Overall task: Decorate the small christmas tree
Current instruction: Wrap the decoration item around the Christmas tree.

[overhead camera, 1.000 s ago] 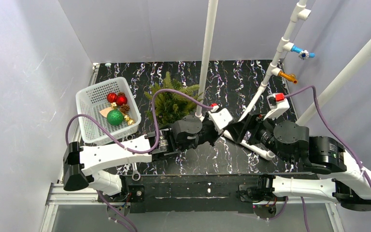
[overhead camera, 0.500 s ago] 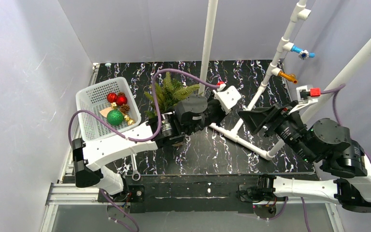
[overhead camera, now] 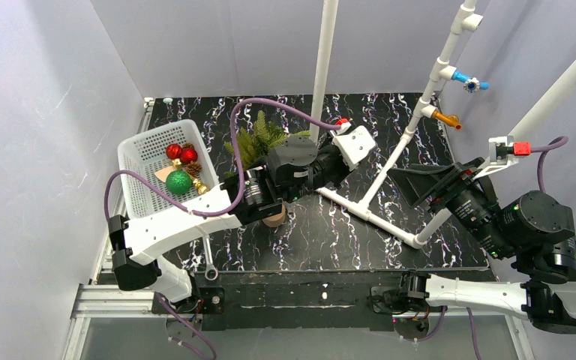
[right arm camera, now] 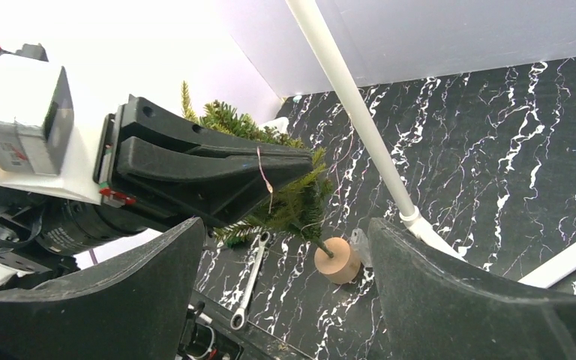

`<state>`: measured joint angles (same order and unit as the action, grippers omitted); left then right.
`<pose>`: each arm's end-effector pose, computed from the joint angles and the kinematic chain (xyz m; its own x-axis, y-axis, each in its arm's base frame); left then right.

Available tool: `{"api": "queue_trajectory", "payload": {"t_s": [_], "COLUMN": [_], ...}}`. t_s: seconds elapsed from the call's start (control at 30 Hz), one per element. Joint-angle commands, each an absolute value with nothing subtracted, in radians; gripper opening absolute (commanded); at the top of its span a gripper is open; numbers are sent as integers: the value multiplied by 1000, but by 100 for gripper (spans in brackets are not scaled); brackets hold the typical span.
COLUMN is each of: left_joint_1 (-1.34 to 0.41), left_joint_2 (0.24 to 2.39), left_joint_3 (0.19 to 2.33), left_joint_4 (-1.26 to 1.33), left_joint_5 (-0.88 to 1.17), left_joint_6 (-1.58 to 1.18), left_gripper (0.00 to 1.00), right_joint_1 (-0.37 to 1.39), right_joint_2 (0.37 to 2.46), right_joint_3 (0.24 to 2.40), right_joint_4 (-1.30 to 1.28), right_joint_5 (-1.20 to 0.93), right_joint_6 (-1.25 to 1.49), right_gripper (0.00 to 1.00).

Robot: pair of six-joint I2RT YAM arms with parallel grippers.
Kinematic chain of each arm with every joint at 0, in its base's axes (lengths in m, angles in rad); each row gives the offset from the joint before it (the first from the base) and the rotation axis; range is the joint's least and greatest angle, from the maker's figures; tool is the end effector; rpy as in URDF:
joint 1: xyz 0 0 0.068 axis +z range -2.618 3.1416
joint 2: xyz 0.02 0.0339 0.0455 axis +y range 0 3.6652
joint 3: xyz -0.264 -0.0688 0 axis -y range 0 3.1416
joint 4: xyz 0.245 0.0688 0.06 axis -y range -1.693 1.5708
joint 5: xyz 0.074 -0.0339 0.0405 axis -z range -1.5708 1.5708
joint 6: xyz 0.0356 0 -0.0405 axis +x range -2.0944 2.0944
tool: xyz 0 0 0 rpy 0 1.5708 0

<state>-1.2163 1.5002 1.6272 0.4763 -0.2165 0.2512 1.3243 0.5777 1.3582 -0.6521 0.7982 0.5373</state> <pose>0.1205 -0.3034 0.5291 0.4032 -0.3899 -0.8279 0.7788 0.6213 0.0866 0.0317 0.0217 0.4854 -0.2309 0.5464 -0.8051 -0.4486 0.6745 0.5864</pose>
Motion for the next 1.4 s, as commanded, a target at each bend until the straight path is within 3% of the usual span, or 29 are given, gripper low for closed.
{"api": "queue_trajectory", "payload": {"t_s": [0.0, 0.4, 0.77, 1.37], "left_joint_1": [-1212, -1212, -1185, -1018], "left_joint_2": [1424, 1397, 1438, 1462], "left_joint_3": [1677, 1766, 1823, 1860], "left_joint_4": [536, 524, 437, 299], "left_joint_5": [-192, -136, -248, -141], "left_joint_6": [266, 247, 417, 38], "left_gripper": [0, 0, 0, 0], "right_joint_1": [1325, 1325, 1325, 1325], "right_joint_2": [593, 600, 618, 646], "right_joint_3": [1359, 1356, 1361, 1366], "right_joint_4": [-604, -596, -585, -577], "right_joint_5": [818, 818, 789, 776], "right_joint_6": [509, 508, 521, 522], "right_gripper": [88, 90, 91, 91]}}
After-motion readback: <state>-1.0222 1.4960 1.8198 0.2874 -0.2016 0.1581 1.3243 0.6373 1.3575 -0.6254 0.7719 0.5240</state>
